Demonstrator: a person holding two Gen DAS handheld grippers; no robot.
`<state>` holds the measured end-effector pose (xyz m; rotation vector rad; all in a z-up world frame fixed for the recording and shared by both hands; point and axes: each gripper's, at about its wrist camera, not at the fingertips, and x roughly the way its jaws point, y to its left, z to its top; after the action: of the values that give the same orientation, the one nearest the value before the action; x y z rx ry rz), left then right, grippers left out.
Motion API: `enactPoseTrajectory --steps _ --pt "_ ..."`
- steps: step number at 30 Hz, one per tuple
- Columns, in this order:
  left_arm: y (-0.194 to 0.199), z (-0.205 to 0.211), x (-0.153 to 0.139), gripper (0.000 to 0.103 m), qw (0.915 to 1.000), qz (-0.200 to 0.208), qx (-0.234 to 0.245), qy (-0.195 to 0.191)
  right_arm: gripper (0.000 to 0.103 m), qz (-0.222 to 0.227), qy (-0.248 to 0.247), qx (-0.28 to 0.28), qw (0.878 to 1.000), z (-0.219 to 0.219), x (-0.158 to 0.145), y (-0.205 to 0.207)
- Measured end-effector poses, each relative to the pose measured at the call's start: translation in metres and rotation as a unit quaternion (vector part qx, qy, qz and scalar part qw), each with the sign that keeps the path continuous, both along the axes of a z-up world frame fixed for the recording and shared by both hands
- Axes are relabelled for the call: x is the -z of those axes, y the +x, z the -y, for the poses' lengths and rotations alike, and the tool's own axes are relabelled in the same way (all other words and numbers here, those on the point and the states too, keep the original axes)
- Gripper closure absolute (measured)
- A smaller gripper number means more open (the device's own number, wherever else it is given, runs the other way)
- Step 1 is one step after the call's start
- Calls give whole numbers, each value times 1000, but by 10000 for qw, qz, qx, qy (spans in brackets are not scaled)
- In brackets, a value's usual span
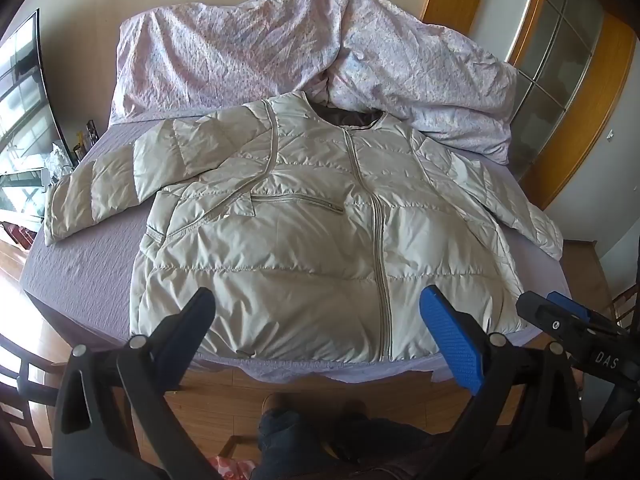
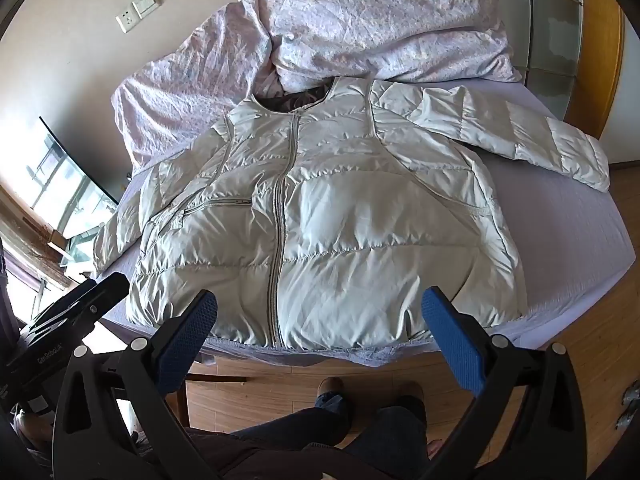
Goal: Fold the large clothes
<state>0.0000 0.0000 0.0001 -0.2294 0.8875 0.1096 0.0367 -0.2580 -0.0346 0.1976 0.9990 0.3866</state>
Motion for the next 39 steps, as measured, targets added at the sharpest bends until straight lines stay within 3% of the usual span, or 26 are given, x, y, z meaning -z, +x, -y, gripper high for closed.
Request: enactPoseTrajectory --steps 39 --pt "0 0 0 2 10000 19 5 5 1 24 13 3 10000 0 -1 -1"
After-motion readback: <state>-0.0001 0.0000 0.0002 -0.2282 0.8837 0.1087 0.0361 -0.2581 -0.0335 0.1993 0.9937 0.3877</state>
